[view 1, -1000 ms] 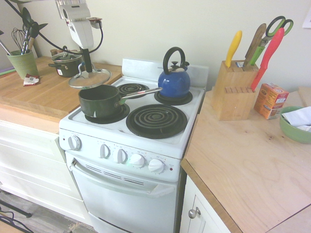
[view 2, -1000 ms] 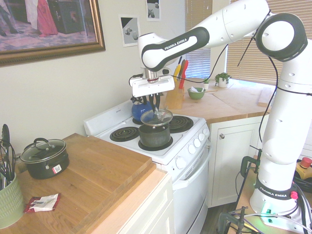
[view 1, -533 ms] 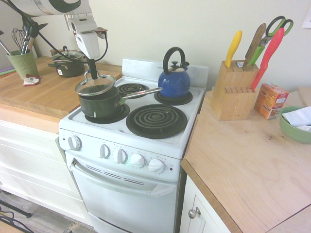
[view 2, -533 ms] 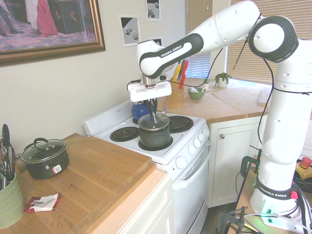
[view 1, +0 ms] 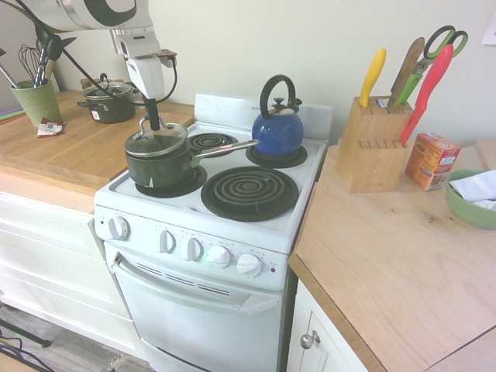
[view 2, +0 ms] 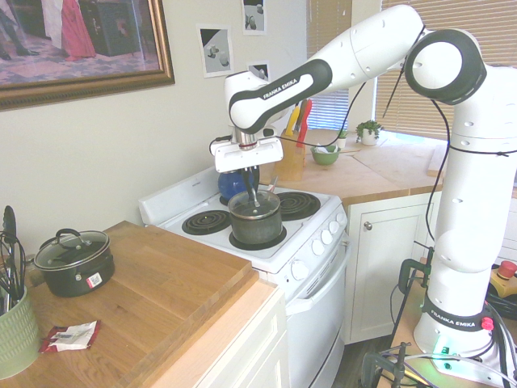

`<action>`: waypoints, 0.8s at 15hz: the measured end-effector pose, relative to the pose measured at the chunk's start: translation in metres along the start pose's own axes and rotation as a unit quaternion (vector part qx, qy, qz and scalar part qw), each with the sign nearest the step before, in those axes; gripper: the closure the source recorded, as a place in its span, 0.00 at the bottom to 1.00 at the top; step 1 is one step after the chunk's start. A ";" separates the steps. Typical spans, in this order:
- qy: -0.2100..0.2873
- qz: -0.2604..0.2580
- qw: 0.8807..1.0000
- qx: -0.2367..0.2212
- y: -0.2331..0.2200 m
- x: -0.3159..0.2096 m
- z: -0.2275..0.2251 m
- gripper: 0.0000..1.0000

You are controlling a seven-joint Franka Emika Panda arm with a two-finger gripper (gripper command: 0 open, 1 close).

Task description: Cover the lid of the pot

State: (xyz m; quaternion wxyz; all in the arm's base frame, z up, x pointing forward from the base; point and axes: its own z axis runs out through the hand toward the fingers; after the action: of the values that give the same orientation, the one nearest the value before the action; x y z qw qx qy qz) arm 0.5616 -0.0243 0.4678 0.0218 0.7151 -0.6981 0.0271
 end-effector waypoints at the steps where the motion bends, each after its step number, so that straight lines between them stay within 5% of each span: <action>1: 0.000 0.003 1.000 -0.002 -0.003 0.003 0.004 1.00; 12: -0.005 0.007 1.000 0.006 -0.012 0.005 -0.002 1.00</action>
State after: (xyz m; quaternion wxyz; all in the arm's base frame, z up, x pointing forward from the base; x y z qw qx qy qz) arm 0.5740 -0.0287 0.4698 0.0133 0.7104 -0.7031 0.0280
